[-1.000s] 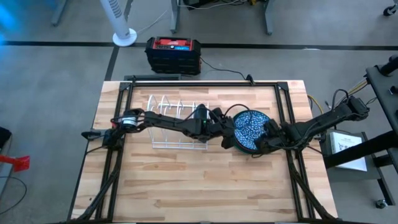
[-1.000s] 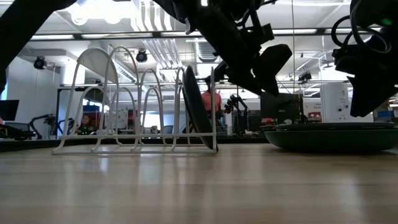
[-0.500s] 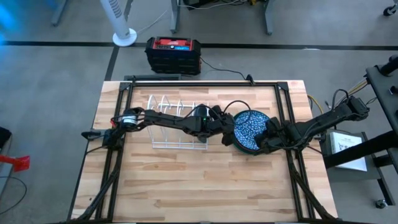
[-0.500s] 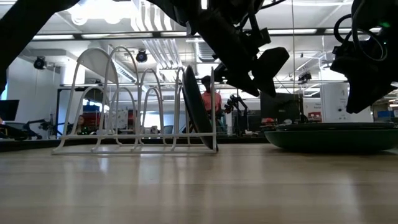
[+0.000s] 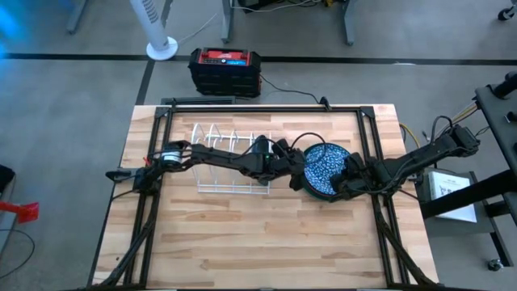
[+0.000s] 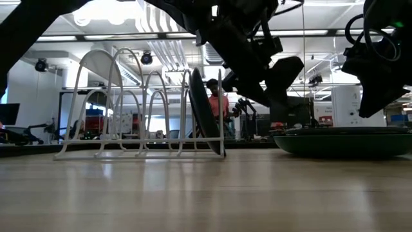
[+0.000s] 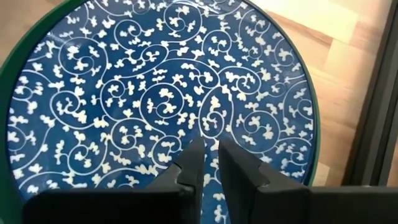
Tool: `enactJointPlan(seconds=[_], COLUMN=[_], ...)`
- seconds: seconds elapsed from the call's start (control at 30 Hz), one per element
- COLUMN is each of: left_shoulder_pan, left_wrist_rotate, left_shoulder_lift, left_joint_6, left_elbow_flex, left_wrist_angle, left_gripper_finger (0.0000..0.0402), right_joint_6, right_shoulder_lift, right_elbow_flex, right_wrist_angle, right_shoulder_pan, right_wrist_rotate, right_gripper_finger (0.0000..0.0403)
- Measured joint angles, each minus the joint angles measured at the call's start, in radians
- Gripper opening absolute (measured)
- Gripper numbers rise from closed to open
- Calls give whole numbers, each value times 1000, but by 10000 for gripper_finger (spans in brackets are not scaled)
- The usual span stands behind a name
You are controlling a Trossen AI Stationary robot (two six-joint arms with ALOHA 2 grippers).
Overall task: Sort dishes
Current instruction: Put the blue patterned plate into the dish rack
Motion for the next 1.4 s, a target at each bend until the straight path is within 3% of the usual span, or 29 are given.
enactJointPlan(seconds=[0.17,0.4,0.9,1.4], left_shoulder_pan=[-14,-45,-47,-31], left_wrist_rotate=[24,193,191,149], left_shoulder_lift=[-2,-1,39,83], left_joint_6=[4,50,204,241], left_elbow_flex=[0,0,0,1], left_wrist_angle=[60,199,169,191], left_gripper_finger=[232,232,232,232], right_joint_6=[0,-22,-82,-139], right_shoulder_lift=[1,7,22,162], right_elbow_flex=[-2,-21,-93,-121], right_wrist_angle=[2,48,287,559], right_shoulder_pan=[0,2,59,63], right_wrist_rotate=[-1,-17,-60,-100], right_gripper_finger=[38,33,23,23])
